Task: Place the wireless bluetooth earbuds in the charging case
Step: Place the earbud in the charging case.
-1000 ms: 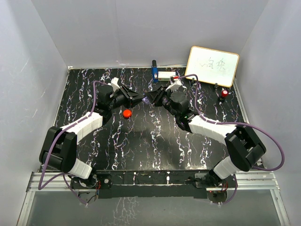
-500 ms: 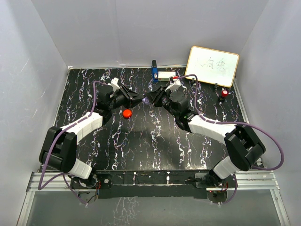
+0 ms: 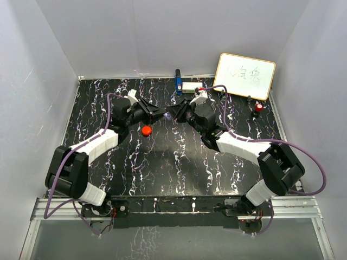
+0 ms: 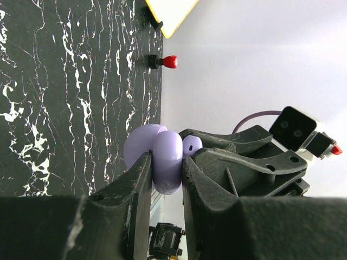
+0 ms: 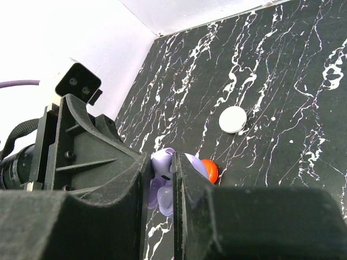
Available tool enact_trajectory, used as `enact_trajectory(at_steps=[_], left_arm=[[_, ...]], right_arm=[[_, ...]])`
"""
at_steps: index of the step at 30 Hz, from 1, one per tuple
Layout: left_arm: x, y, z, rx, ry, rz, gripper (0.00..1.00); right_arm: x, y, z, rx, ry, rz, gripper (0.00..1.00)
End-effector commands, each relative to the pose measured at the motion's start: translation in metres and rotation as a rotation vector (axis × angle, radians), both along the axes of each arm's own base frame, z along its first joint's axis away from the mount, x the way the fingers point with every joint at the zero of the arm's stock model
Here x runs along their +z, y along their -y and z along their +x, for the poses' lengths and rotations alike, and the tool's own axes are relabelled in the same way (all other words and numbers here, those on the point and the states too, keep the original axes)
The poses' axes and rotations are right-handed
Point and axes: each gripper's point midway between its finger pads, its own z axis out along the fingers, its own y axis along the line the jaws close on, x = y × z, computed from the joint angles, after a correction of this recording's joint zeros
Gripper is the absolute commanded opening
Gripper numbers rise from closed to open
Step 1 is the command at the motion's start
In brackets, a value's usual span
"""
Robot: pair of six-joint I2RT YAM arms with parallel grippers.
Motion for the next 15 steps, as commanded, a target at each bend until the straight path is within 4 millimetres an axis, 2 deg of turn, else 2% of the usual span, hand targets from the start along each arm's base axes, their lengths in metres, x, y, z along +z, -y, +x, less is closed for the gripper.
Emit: enact_trajectory(at_steps=[1,15], left_arm=[[0.0436,0.0006,-0.005,-0.007,0.109,-0.038,0.0],[0.051,0.0003,-0.0036,0.003,0.133,-0.046,0.0]], right_arm=[[0.0273,-0.0038,0.007,-0.02,0.045,0.044,0.0],[0.0224,-0.0019,0.008,-0.032,0.028,0.031,0.0]])
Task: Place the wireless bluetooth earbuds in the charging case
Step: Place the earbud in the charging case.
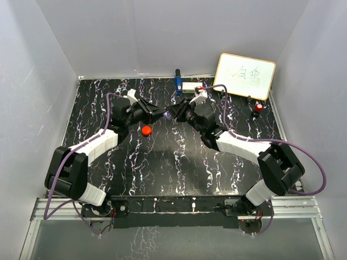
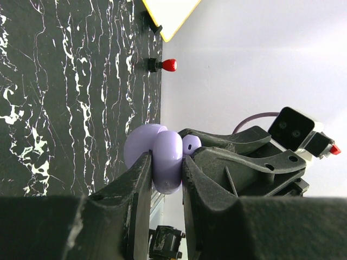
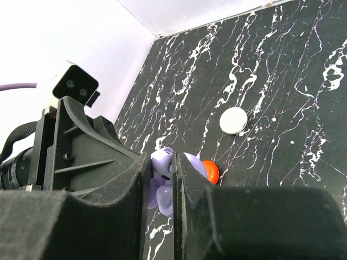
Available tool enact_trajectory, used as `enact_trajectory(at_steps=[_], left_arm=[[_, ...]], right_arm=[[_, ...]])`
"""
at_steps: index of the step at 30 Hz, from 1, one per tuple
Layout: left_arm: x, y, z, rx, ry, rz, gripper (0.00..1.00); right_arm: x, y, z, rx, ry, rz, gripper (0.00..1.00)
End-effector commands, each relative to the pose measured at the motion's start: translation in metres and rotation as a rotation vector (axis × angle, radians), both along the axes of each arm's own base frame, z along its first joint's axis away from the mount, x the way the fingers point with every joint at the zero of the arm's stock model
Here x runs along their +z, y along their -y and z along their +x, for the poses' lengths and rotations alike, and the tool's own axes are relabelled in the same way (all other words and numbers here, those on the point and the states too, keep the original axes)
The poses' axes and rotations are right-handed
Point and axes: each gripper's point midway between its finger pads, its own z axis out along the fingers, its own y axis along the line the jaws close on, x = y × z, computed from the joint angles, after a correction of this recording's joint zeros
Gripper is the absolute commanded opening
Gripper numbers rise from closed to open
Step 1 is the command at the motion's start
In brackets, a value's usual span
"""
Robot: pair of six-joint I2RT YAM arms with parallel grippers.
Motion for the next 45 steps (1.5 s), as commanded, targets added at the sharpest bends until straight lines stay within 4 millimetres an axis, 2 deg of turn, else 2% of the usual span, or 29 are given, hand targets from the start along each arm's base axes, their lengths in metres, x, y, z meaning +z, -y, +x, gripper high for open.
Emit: enact_trajectory(at_steps=[1,20,45], left_arm=[[0.0488,0.0017,-0.0046,-0.009,0.124,-0.047,0.0],[0.054,0.002,-0.0041,-0.008,0.137,-0.064,0.0],[0.0555,0.0018,-0.0035,-0.004,0.138,-0.069,0.0]], right_arm=[[0.0205,-0.0007,0.0057,-0.028,0.033,0.027,0.0],[0.0143,-0.0031,0.0071,-0.023,0.018,0.018,0.0],[0.0147,-0.004,0.0059,-0.015,0.018,0.019,0.19]])
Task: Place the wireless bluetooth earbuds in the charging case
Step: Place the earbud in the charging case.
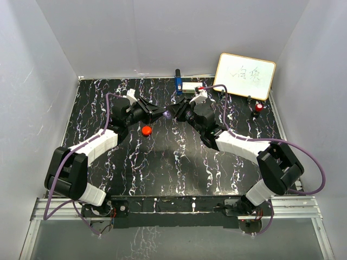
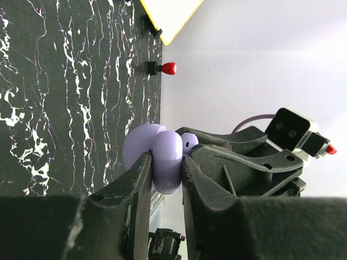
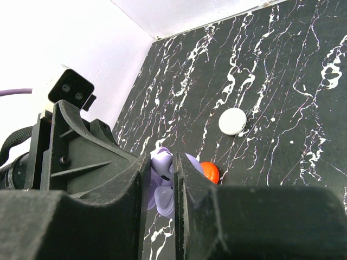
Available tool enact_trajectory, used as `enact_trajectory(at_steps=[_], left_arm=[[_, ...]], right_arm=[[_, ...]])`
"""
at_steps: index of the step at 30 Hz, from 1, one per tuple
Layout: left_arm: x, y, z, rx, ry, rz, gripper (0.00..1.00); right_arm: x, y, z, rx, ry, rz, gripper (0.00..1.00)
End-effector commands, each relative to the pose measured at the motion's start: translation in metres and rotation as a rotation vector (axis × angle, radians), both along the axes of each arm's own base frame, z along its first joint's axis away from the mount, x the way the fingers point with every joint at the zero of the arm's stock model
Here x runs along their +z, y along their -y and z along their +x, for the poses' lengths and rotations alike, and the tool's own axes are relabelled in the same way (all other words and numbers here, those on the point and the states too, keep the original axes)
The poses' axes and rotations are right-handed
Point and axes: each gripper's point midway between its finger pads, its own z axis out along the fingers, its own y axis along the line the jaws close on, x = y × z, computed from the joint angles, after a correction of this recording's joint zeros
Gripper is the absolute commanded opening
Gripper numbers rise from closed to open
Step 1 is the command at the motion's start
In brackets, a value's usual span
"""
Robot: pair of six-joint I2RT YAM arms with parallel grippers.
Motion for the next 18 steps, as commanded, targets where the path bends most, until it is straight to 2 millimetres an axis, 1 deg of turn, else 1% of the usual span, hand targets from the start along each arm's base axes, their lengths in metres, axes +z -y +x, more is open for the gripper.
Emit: enact_trajectory(at_steps=[1,4,13,18], left_arm=[[0.0536,0.0031,-0.0054,-0.019,0.137,-0.066,0.0],[0.0547,0.0032,-0.0057,-0.02,0.137,-0.068,0.0],[0.0572,0.0034,-0.0062,-0.022,0.14,-0.075,0.0],[0.0565,0.0034,-0.0065,-0.022,0.139,-0.075,0.0]], right_arm=[[0.016,-0.0032,0.0039,-0.001,0.033,0.008,0.19],[0.0159,-0.0034,0.0041,-0.001,0.032,0.008,0.2],[0.0154,-0.0047,0.0041,0.001,0.03,0.009,0.25],[0.0184,-0.0046,0.0046,0.001,0.036,0.014,0.27]])
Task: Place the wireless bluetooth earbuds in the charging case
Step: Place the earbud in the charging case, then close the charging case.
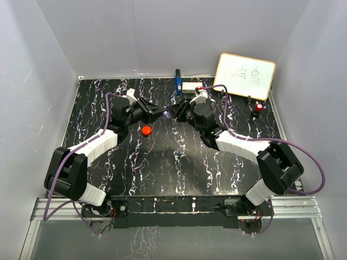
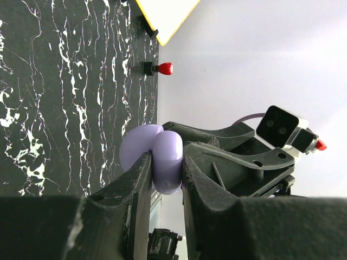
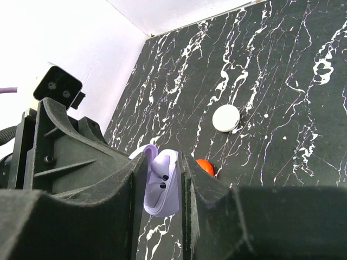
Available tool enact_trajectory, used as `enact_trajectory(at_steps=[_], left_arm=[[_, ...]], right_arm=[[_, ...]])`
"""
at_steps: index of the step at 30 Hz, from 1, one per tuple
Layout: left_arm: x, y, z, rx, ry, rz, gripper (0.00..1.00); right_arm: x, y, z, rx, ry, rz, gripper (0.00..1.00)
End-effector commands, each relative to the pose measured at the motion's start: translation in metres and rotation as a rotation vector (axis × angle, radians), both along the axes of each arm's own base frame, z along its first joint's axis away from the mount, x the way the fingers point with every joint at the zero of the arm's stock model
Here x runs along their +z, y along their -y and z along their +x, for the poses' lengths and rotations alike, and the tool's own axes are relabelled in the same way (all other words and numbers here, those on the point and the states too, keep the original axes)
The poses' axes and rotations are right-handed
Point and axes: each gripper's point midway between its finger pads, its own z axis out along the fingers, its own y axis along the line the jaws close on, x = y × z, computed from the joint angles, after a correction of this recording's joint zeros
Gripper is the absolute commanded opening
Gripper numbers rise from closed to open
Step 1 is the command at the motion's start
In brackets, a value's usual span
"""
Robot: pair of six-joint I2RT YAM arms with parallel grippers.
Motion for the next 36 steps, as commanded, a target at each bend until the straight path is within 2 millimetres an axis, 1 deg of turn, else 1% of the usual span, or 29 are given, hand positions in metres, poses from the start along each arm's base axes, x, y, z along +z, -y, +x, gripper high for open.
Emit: enact_trajectory(at_steps=[1,3,6,9,12,16,17,20,21,23,25,26,28,32,36], left_arm=[[0.053,0.003,-0.006,-0.022,0.136,-0.062,0.0],[0.053,0.003,-0.007,-0.021,0.136,-0.06,0.0],[0.05,0.002,-0.007,-0.022,0.13,-0.053,0.0],[0.046,0.003,-0.007,-0.024,0.123,-0.05,0.0],[0.04,0.003,-0.006,-0.024,0.11,-0.045,0.0],[0.037,0.003,-0.002,-0.022,0.091,-0.041,0.0],[0.036,0.003,-0.001,-0.021,0.082,-0.036,0.0],[0.036,0.003,0.009,-0.01,0.056,-0.023,0.0],[0.036,0.003,0.014,-0.002,0.042,-0.016,0.0],[0.034,0.004,0.024,0.009,0.003,-0.004,0.0],[0.035,0.007,0.033,0.012,-0.022,-0.007,0.0],[0.034,0.009,0.038,0.012,-0.038,-0.01,0.0],[0.036,0.014,0.044,0.01,-0.057,-0.034,0.0],[0.035,0.017,0.047,0.011,-0.075,-0.052,0.0],[0.035,0.019,0.044,0.006,-0.079,-0.056,0.0]], right_arm=[[0.025,-0.006,0.004,0.006,0.054,0.029,0.28],[0.027,-0.005,0.004,0.0,0.058,0.032,0.28],[0.039,0.002,0.004,-0.028,0.086,0.048,0.32],[0.055,0.014,0.003,-0.067,0.122,0.056,0.39],[0.065,0.025,0.005,-0.087,0.14,0.043,0.42],[0.067,0.045,0.0,-0.117,0.179,-0.035,0.52],[0.065,0.051,-0.003,-0.119,0.193,-0.078,0.56],[0.058,0.062,-0.016,-0.091,0.252,-0.206,0.74],[0.056,0.063,-0.021,-0.064,0.278,-0.241,0.77],[0.043,0.06,-0.025,-0.013,0.28,-0.319,0.78],[0.02,0.057,-0.026,0.038,0.239,-0.406,0.75],[0.009,0.057,-0.027,0.05,0.22,-0.429,0.75],[-0.003,0.057,-0.026,0.048,0.23,-0.454,0.8],[-0.01,0.056,-0.02,0.012,0.289,-0.488,0.82],[-0.015,0.046,-0.011,0.015,0.317,-0.508,0.82]])
